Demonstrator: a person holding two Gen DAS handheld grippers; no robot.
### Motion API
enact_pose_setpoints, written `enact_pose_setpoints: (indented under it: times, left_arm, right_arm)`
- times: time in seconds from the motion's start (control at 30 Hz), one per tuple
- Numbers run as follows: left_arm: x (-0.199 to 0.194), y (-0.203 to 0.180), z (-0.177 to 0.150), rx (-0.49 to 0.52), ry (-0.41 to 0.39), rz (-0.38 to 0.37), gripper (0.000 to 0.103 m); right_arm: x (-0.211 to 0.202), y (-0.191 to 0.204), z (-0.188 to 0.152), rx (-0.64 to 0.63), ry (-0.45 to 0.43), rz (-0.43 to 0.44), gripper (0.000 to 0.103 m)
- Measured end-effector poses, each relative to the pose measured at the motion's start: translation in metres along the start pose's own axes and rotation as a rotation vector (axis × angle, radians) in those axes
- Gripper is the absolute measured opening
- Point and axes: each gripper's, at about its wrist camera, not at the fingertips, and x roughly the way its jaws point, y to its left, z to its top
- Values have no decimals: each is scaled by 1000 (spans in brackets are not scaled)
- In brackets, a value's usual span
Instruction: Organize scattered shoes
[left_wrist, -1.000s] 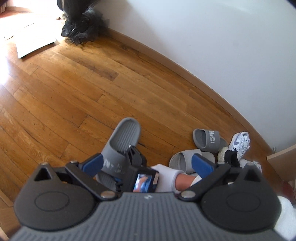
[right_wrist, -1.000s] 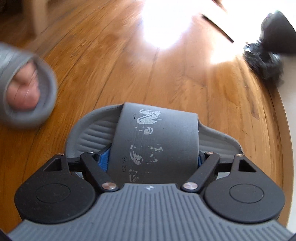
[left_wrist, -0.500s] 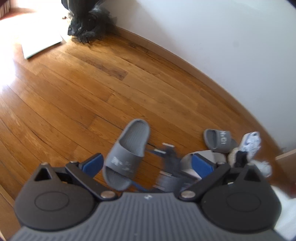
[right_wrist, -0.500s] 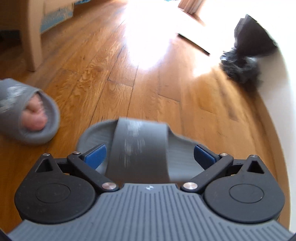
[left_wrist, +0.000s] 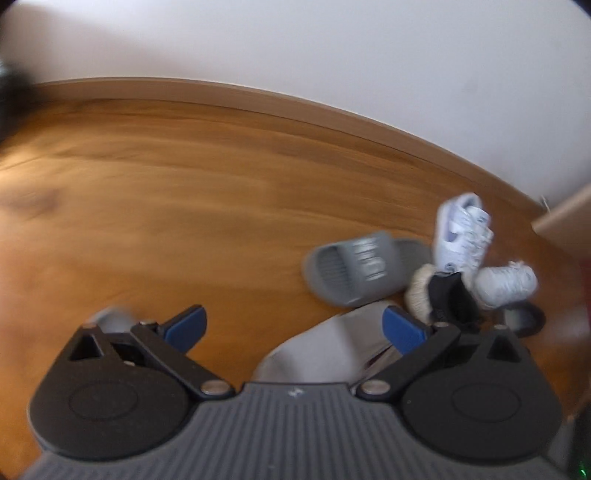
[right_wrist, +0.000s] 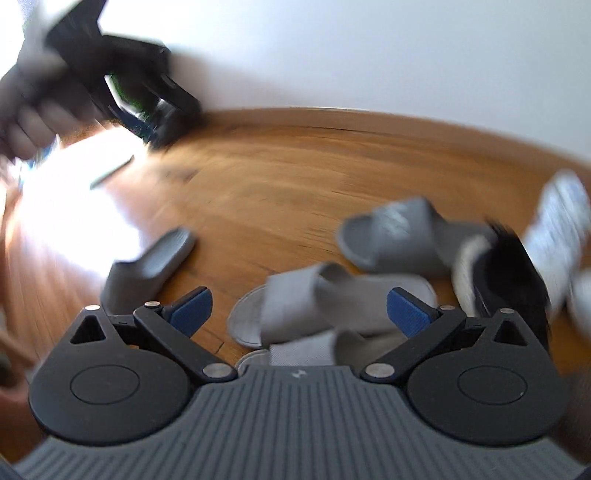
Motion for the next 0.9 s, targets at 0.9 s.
enact_pose_setpoints:
  times: [0.9]
  left_arm:
    - [113,1,34,-364,-184,164,78]
  right_arm:
    - [1,-64,0,284,12,2,102]
